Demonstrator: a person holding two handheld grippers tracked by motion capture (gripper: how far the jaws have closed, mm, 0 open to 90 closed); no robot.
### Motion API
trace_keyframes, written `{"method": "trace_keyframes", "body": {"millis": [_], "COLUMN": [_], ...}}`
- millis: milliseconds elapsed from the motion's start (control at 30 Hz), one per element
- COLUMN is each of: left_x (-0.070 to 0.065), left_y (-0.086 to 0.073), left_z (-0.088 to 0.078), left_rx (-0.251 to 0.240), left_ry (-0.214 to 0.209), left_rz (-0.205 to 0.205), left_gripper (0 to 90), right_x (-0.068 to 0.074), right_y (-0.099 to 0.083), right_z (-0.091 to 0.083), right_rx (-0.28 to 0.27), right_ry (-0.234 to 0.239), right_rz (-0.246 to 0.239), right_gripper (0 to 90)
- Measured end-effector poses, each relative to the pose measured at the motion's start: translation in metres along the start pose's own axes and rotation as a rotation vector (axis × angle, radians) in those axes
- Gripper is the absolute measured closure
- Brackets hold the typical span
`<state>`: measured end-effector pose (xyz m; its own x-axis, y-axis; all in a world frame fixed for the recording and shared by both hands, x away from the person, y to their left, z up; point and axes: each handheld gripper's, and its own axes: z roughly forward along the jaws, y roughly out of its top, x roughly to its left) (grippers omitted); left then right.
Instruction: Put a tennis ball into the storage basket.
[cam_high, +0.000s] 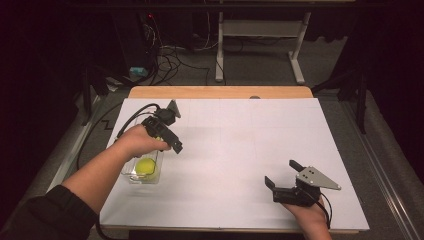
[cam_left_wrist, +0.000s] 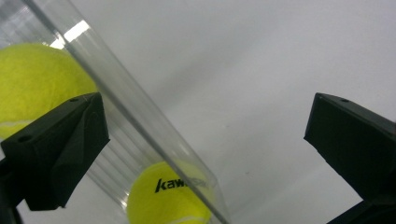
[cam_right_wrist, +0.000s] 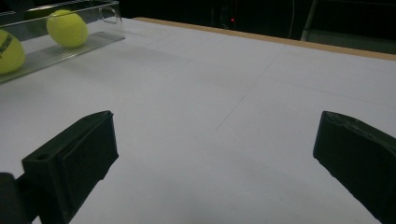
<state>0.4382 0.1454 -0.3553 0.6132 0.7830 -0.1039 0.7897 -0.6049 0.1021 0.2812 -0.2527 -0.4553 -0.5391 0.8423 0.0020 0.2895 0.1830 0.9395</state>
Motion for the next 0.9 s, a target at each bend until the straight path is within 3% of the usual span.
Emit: {"method": "trace_keyframes", "body": {"millis": [467,900], "left_x": [-0.023,-0.035], "left_y": [0.013,0.013], "left_z": [0.006,0.022], "left_rx": [-0.015,-0.036], "left_ry": [-0.033,-0.082], "left_rz": [0.038,0.060], "left_gripper": [0.8,0.8], "right_x": [0.000,0.001], "right_y": [0.000,0.000], "right_z": [0.000,0.000], "right_rx": [-0.001,-0.001], "right_ry": [0.000,0.001], "right_rz": [-0.003,-0.001], "right_gripper": [0.0,0.0]}}
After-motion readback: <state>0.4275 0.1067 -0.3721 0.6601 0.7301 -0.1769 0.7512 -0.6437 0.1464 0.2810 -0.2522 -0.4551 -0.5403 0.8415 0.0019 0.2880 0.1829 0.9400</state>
